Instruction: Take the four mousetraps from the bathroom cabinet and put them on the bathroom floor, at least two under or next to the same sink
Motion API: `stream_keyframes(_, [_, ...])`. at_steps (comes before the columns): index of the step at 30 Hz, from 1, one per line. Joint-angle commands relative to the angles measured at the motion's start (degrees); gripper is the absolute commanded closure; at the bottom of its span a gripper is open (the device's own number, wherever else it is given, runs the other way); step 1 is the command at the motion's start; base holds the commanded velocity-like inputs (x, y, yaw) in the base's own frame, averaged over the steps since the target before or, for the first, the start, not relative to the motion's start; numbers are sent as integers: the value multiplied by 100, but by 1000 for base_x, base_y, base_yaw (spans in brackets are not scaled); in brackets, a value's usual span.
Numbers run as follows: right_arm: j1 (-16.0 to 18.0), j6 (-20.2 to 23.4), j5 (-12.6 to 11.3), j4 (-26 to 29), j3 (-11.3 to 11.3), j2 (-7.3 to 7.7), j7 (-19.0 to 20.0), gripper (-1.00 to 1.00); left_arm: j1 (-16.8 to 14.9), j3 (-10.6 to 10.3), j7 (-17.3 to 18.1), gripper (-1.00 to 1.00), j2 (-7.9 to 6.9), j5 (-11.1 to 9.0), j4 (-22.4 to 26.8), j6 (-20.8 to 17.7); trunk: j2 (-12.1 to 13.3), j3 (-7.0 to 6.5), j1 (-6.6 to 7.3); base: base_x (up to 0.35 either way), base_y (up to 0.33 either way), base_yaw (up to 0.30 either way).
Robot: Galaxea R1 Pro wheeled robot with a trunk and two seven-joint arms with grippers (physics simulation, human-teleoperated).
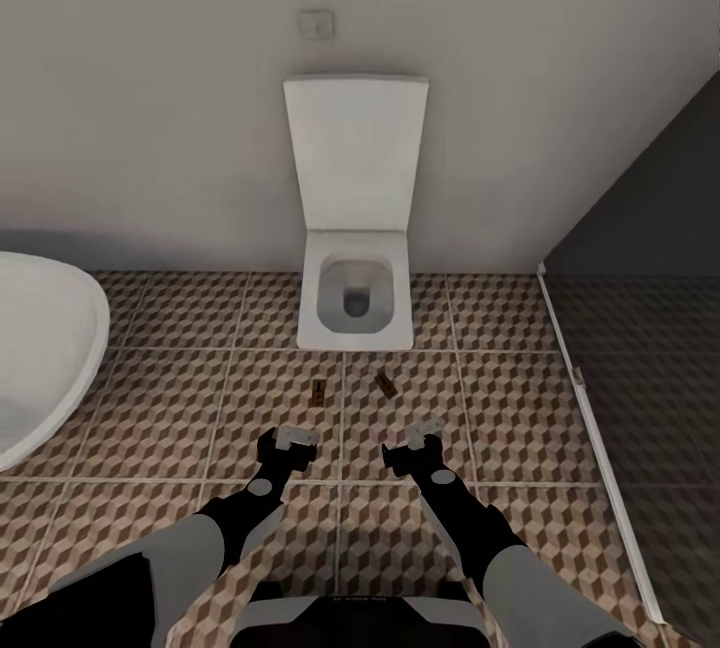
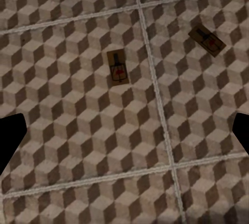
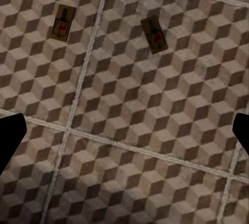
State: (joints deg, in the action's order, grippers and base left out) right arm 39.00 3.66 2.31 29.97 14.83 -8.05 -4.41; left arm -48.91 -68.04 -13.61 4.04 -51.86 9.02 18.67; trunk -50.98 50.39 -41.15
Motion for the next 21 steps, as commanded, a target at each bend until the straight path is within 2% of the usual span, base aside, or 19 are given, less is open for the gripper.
stream_keyframes(1, [2, 38, 24, 9, 33, 2, -43, -100, -3, -50, -36, -100, 0, -26, 3, 13, 38, -15, 22, 0, 0, 0])
stream_keyframes(21, [-2, 38, 24, 9, 29, 4, -43, -100, -4, -52, -36, -100, 0, -24, 3, 6, 841, -375, 461, 0, 0, 0])
